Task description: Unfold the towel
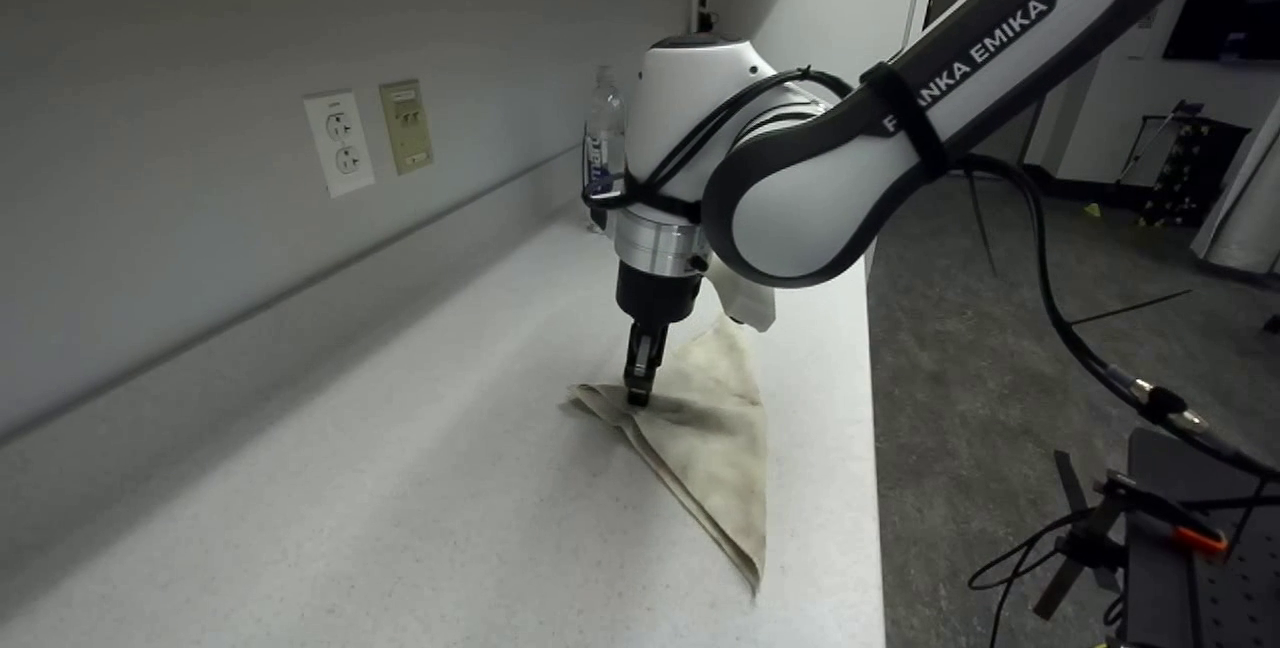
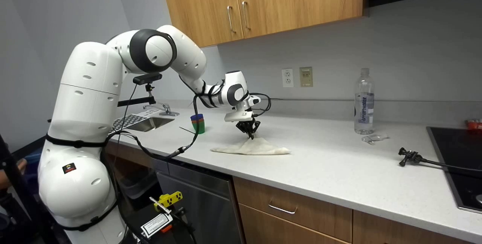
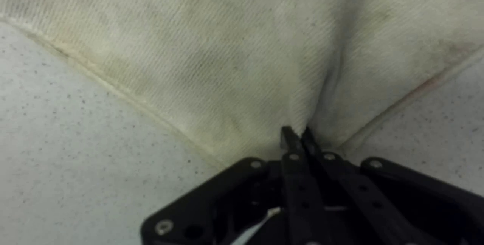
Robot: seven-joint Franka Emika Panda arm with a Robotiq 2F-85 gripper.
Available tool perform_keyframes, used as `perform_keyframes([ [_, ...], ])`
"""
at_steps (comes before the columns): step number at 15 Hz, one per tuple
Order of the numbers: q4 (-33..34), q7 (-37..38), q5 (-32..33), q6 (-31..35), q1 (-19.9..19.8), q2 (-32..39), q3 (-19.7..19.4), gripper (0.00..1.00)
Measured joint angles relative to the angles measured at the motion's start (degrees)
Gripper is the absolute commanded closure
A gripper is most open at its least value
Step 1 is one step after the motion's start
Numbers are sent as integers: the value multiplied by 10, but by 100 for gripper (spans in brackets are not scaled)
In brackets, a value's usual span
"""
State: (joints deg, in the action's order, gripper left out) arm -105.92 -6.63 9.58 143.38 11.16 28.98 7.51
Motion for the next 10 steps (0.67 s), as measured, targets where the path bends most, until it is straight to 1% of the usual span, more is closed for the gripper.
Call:
perform_keyframes([
  [3,18,4,0,0,1,0,-2,99],
  [4,23,5,0,0,1,1,-2,80],
  [5,26,6,0,0,1,1,-2,69],
  [7,29,8,0,0,2,3,-4,56],
  [8,29,9,0,0,2,3,-4,48],
  [9,29,10,0,0,2,4,-5,55],
  [10,29,11,0,0,2,5,-6,82],
])
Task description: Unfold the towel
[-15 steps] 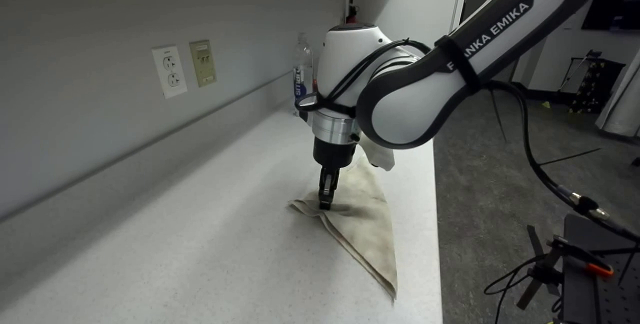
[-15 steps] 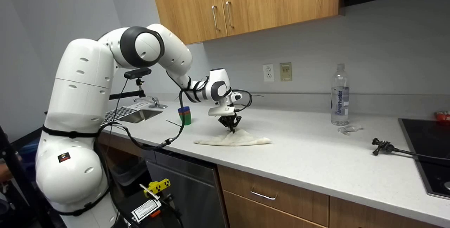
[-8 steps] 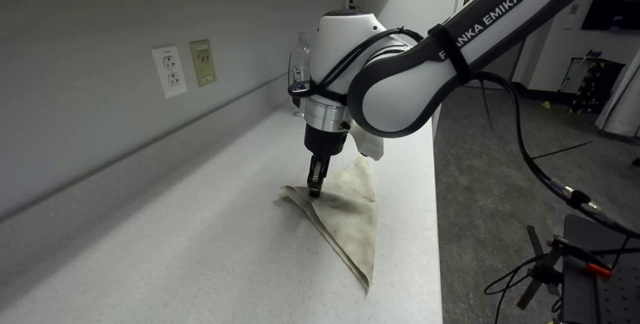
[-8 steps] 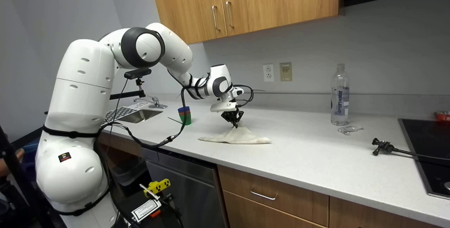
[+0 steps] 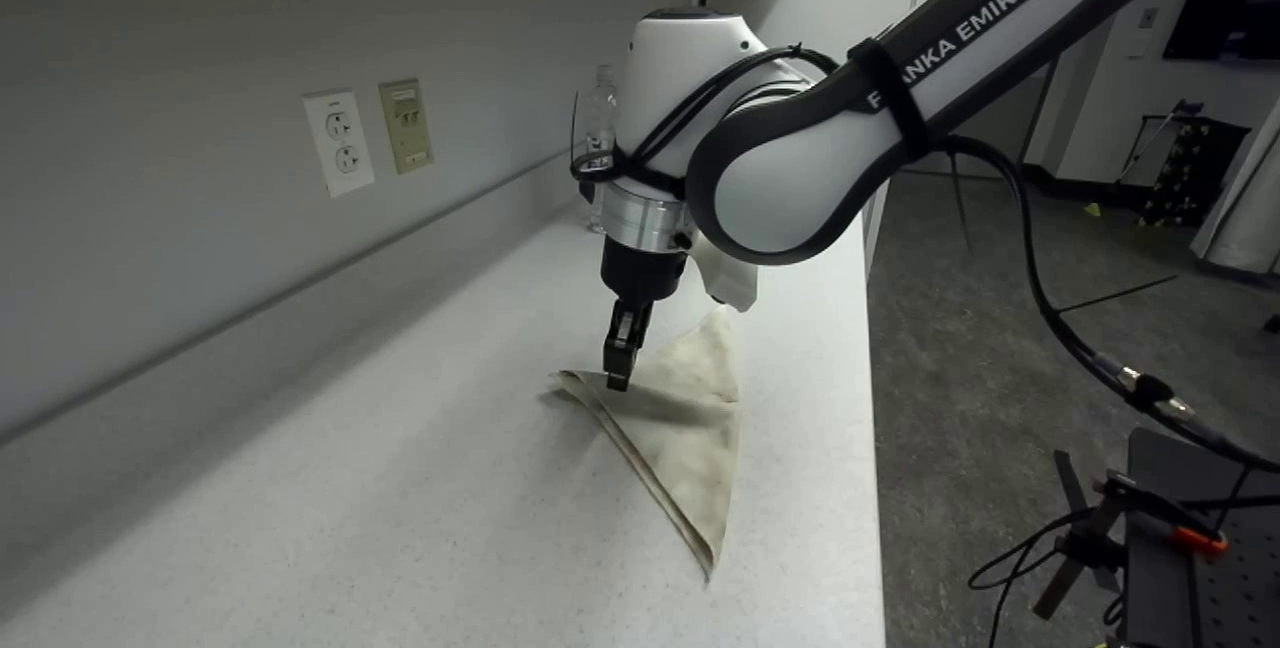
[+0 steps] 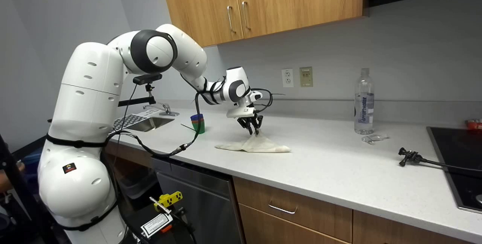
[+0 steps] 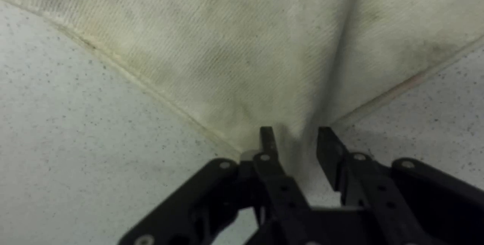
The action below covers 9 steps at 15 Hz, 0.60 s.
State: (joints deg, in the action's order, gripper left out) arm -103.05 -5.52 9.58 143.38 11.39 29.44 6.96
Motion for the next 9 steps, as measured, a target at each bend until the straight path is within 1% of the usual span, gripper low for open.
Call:
perform_keyframes([
  [1,0,2,0,0,0,1,-1,80],
  [2,0,3,0,0,0,1,-1,82],
  [4,0,6,0,0,0,2,-3,98],
  [5,0,8,0,0,0,2,-4,100],
  [9,0,15,0,0,3,3,-7,100],
])
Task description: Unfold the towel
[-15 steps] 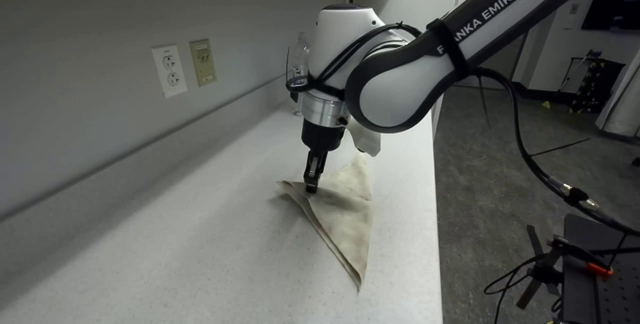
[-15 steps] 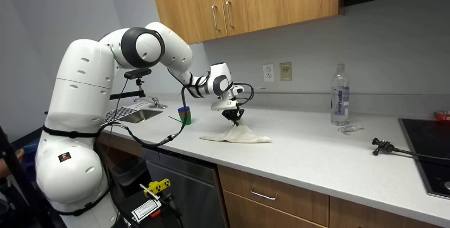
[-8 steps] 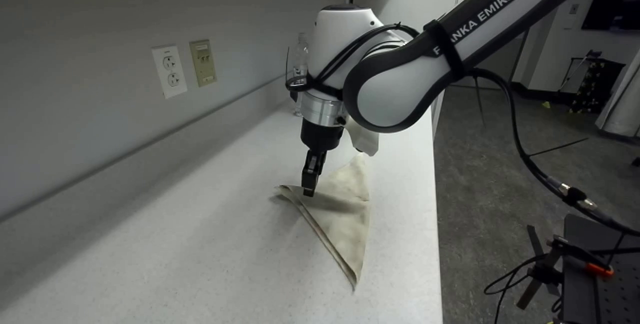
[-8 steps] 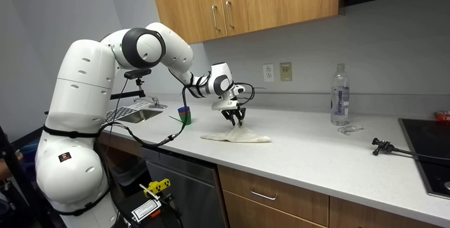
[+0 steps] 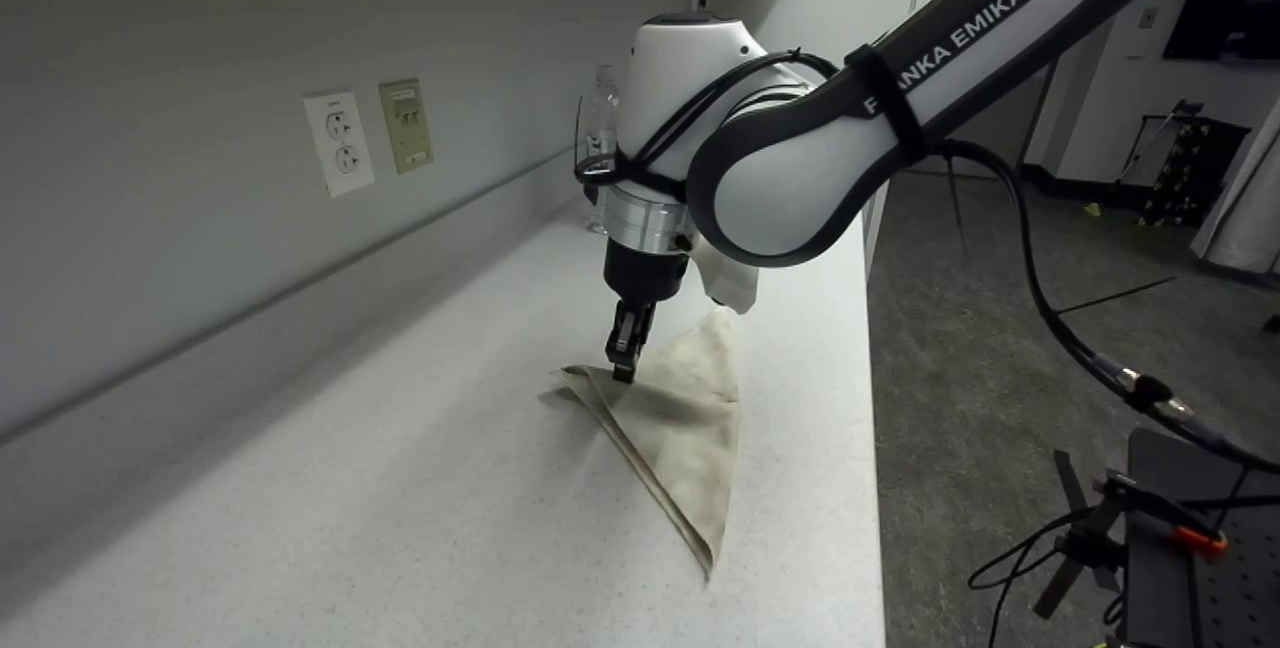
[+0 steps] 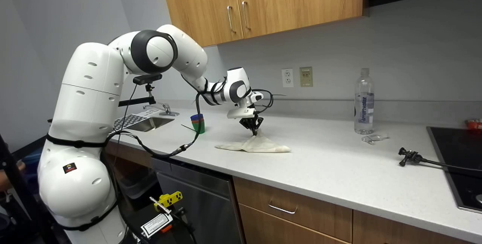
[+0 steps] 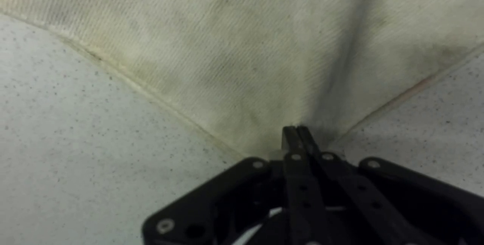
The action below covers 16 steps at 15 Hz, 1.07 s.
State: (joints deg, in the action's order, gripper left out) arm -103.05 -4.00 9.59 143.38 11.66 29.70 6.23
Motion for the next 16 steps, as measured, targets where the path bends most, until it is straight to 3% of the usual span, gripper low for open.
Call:
perform_keyframes([
  [16,-10,12,2,-1,9,-18,-1,100],
])
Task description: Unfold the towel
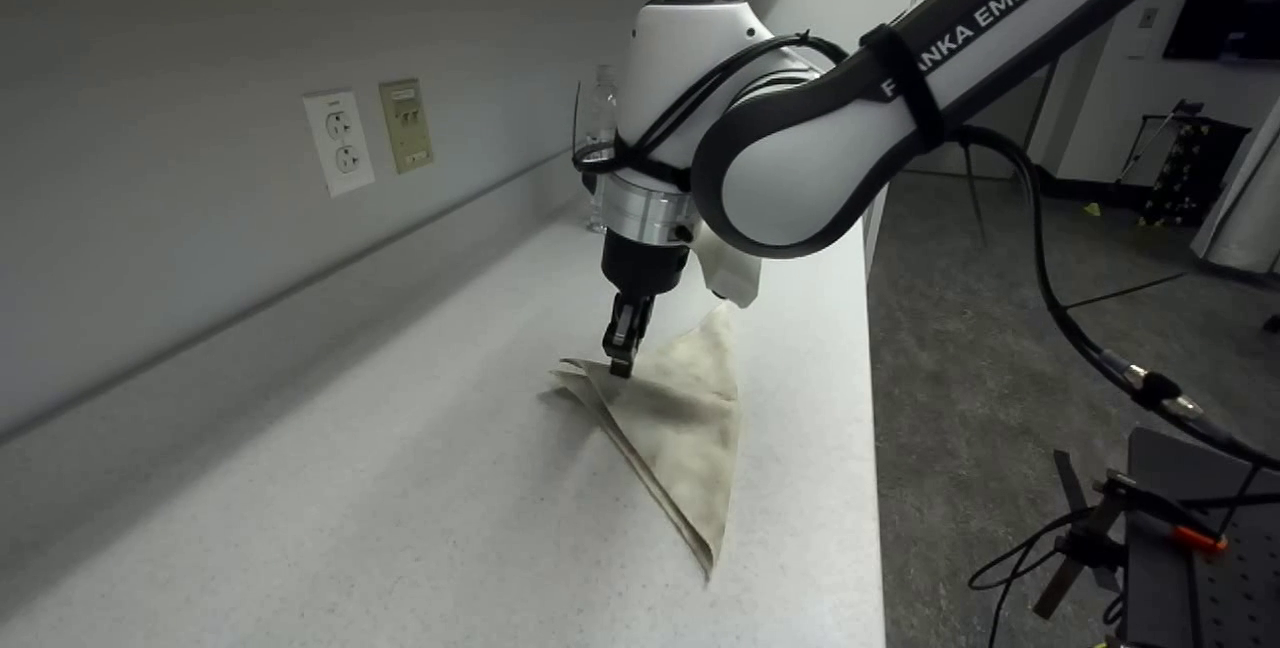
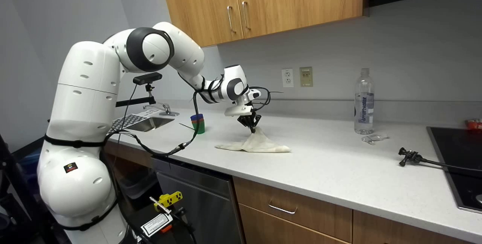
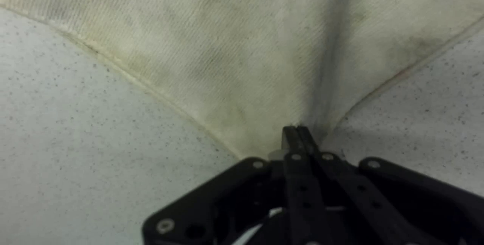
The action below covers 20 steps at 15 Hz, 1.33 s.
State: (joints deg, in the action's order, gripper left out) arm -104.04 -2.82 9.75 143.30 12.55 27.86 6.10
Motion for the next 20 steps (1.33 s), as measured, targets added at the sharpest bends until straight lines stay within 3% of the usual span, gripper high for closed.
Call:
perform_keyframes([
  [12,-143,12,-1,-115,-20,-135,-8,100],
  [20,-195,15,-13,-203,-29,-200,-7,100],
])
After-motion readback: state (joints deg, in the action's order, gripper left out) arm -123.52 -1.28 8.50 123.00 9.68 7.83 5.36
